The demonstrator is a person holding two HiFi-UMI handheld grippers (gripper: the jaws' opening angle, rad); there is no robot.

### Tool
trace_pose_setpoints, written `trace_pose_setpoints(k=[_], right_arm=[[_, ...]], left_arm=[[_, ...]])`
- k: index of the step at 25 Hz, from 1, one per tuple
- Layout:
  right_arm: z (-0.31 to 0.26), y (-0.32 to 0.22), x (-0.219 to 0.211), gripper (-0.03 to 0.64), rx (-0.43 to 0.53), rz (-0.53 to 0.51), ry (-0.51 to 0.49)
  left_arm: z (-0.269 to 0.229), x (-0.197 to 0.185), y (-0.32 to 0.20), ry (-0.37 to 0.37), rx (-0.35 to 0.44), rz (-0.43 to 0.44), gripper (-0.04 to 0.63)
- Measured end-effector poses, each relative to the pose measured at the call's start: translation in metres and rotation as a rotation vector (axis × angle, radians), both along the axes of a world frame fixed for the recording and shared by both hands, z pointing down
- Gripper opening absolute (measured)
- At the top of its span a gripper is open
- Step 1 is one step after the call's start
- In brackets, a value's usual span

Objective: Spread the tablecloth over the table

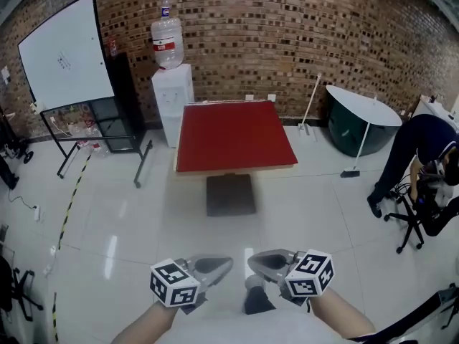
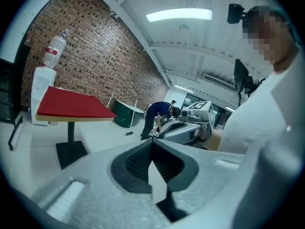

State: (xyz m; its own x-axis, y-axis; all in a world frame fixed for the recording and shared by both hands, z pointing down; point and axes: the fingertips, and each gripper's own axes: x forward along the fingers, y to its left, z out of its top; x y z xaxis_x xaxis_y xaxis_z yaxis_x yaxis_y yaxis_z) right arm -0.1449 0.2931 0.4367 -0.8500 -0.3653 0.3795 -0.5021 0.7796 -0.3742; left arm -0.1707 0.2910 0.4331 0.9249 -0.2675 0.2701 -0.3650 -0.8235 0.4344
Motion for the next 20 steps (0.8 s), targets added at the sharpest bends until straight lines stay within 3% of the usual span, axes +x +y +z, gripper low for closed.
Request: trace_pose_setpoints(k=[3,7,11,14,20], right_arm=[[-0.016,0.018,0.0,0.0,0.02,0.039,-0.017],[-0.026,0.038,0.012,0.0,0.016,0.079,-0.028],[-0.02,0.057,0.025,0.0,0.007,0.096,-0.025],[-0.017,0.079,0.032,0.0,0.01,0.094,-0.031],[-0.012,0.131,0.042,0.0,-0.002,0.09,-0.057]], left_arm=[[-0.003,-0.008,0.02,0.014,-0.009,-0.019,0.0],[-0.011,0.005,0.051,0.101,-0.078,0.052,0.001],[-0.02,0.02,0.073,0.168,-0.033,0.049,0.0],[-0.023,0.028,0.092,0.224,-0.042,0.044,0.001],[-0.024,0.038,0.136,0.208,-0.039,0.021,0.001]])
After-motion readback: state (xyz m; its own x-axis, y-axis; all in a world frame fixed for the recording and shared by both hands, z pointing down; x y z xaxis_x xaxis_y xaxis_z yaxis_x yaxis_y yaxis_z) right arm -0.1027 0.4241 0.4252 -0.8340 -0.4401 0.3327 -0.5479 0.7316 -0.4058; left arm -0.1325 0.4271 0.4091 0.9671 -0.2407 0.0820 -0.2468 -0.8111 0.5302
